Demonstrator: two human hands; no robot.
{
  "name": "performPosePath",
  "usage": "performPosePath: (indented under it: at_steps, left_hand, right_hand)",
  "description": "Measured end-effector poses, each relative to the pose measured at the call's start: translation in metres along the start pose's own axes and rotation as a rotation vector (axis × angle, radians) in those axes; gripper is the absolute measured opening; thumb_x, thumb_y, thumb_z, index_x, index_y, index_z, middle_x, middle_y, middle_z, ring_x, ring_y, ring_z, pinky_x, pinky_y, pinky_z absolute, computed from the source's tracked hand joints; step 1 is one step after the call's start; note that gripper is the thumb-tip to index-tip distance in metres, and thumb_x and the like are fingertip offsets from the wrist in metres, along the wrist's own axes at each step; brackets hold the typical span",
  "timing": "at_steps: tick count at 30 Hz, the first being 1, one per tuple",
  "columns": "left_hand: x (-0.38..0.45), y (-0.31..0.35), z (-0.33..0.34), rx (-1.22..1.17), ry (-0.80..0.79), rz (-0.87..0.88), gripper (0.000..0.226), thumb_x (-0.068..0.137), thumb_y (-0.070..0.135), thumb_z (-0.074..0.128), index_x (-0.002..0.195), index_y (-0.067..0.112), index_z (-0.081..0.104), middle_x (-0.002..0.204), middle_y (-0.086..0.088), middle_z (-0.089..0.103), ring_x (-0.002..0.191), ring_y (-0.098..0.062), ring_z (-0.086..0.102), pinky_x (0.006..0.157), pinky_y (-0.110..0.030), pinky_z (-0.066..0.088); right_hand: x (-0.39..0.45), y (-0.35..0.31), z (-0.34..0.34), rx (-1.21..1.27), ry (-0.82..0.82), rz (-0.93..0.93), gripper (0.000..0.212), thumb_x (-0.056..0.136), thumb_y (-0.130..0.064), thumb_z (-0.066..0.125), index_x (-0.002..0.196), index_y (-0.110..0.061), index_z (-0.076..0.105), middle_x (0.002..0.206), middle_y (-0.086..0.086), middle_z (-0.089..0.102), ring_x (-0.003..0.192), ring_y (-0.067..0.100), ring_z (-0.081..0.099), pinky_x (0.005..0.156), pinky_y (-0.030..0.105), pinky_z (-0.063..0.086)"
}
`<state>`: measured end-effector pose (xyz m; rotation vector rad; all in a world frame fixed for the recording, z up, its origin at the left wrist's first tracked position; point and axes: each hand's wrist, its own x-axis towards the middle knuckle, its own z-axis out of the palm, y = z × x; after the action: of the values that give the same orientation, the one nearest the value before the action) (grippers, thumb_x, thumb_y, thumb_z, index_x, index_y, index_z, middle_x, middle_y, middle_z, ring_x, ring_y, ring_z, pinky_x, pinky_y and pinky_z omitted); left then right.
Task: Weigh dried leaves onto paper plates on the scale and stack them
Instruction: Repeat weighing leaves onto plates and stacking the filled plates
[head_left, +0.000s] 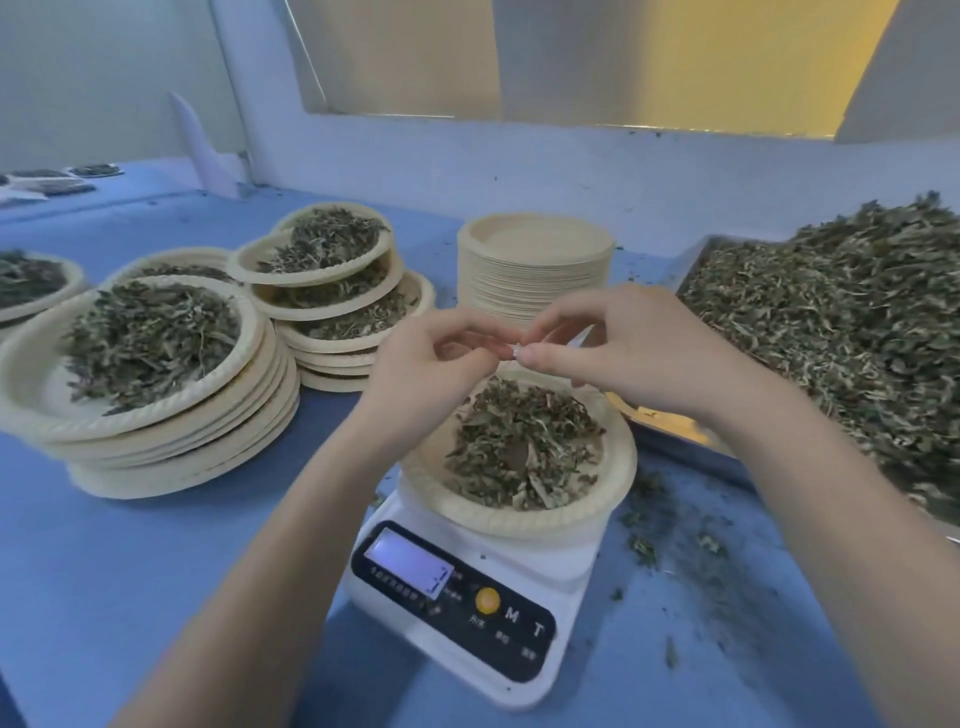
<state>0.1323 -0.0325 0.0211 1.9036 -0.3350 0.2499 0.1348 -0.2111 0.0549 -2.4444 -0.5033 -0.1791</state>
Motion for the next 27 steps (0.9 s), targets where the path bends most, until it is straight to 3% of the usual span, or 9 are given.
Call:
performPosePath:
  at_steps: [5, 11, 16, 21, 24, 27]
  left_hand:
    - [-0.013, -0.008, -0.007, -0.075, 0.022, -0.019, 0.017, 0.083, 0.002, 0.063, 0.089, 0.014, 0.074, 0.086, 0.000, 0.074, 0.089, -0.011, 0.068, 0.086, -0.024, 0.051]
    - [-0.018, -0.008, -0.005, -0.087, 0.067, 0.025, 0.018, 0.083, 0.002, 0.062, 0.086, 0.015, 0.074, 0.085, -0.001, 0.072, 0.089, -0.018, 0.066, 0.090, -0.036, 0.051]
    - [-0.018, -0.008, -0.006, -0.103, 0.107, 0.038, 0.019, 0.084, 0.004, 0.062, 0.084, 0.019, 0.074, 0.084, 0.002, 0.072, 0.086, -0.014, 0.066, 0.088, -0.040, 0.050]
    - [-0.019, -0.008, -0.004, -0.082, 0.103, 0.052, 0.020, 0.083, 0.006, 0.064, 0.083, 0.024, 0.074, 0.082, 0.003, 0.072, 0.088, -0.020, 0.065, 0.087, -0.042, 0.049]
    - [-0.020, -0.008, -0.002, -0.055, 0.083, 0.080, 0.022, 0.083, 0.006, 0.064, 0.082, 0.026, 0.073, 0.081, 0.005, 0.072, 0.088, -0.020, 0.064, 0.087, -0.042, 0.048]
    - [-0.020, -0.009, 0.000, -0.025, 0.074, 0.101, 0.023, 0.083, 0.004, 0.063, 0.083, 0.026, 0.073, 0.081, 0.008, 0.072, 0.087, -0.013, 0.064, 0.087, -0.036, 0.046]
  right_hand:
    - [-0.001, -0.005, 0.007, 0.000, -0.027, -0.026, 0.014, 0.079, -0.046, 0.070, 0.089, -0.036, 0.071, 0.083, -0.017, 0.069, 0.071, -0.011, 0.058, 0.067, 0.008, 0.041]
    - [-0.004, -0.008, 0.007, -0.036, -0.061, -0.023, 0.014, 0.080, -0.045, 0.069, 0.091, -0.036, 0.071, 0.084, -0.016, 0.070, 0.080, -0.010, 0.059, 0.071, 0.004, 0.039]
    - [-0.005, -0.007, 0.005, -0.043, -0.077, -0.021, 0.012, 0.080, -0.044, 0.069, 0.090, -0.037, 0.071, 0.084, -0.020, 0.068, 0.079, -0.012, 0.057, 0.068, 0.002, 0.038]
    - [-0.005, 0.004, -0.013, -0.086, -0.053, 0.082, 0.009, 0.083, -0.042, 0.067, 0.088, -0.036, 0.069, 0.083, -0.019, 0.066, 0.056, 0.000, 0.062, 0.054, 0.014, 0.046]
    - [-0.004, 0.020, -0.026, -0.210, -0.087, 0.173, 0.007, 0.086, -0.035, 0.064, 0.091, -0.032, 0.068, 0.080, -0.018, 0.064, 0.054, -0.001, 0.060, 0.045, 0.008, 0.041]
    - [-0.004, 0.045, -0.042, -0.434, -0.147, 0.321, 0.019, 0.089, -0.030, 0.061, 0.106, -0.023, 0.067, 0.093, -0.004, 0.069, 0.062, 0.007, 0.062, 0.067, 0.023, 0.052]
